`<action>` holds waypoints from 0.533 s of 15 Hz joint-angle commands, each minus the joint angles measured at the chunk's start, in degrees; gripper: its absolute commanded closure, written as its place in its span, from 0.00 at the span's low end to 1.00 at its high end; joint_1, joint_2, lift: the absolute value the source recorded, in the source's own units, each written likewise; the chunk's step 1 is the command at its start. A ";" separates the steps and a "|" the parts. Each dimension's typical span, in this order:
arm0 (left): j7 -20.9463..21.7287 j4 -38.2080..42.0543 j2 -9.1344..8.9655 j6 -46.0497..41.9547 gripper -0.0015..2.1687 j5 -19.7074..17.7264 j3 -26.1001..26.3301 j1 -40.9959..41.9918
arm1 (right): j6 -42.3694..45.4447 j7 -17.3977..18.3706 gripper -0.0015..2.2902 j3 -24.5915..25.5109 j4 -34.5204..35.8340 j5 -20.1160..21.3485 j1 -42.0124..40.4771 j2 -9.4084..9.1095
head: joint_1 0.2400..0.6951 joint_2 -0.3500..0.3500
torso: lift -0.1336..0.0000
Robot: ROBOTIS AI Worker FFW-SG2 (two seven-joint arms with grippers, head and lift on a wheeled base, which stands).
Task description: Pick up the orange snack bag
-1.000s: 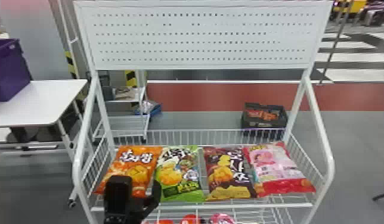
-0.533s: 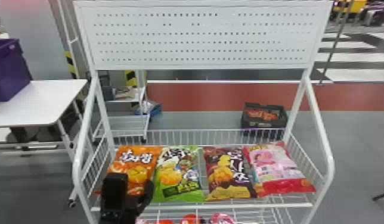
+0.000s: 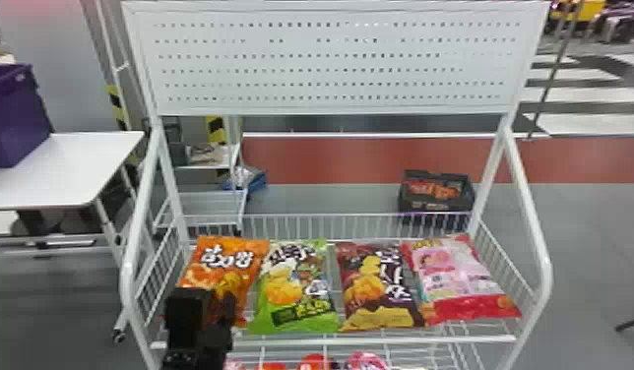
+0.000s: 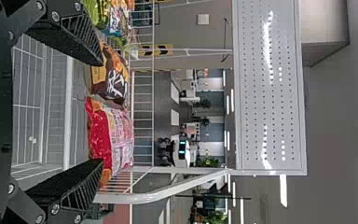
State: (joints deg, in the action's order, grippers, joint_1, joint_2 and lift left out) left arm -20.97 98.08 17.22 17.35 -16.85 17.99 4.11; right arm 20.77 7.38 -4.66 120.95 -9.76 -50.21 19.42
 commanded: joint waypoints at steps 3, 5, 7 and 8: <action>-0.48 3.78 0.10 -0.68 0.64 -0.37 -0.59 2.13 | 0.01 0.00 0.08 0.00 -0.28 -0.18 0.29 0.00 | 0.57 0.50 | 1.00; -0.65 6.86 0.27 -1.21 0.64 -0.81 -1.03 3.98 | 0.01 0.00 0.08 0.00 -0.36 -0.26 0.38 0.00 | 0.57 0.50 | 1.00; -0.65 11.34 0.45 -1.56 0.64 -0.90 -2.35 7.06 | 0.01 0.00 0.07 -0.09 -0.45 -0.35 0.55 0.09 | 0.57 0.50 | 1.00; -0.83 13.63 0.54 -1.92 0.64 -0.99 -2.44 8.64 | 0.01 0.00 0.07 -0.09 -0.54 -0.44 0.64 0.09 | 0.57 0.50 | 1.00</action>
State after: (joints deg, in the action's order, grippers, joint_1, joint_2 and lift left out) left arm -21.69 108.53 17.66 15.86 -17.74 15.99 10.60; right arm 20.78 7.38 -4.72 120.52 -10.09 -49.68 19.47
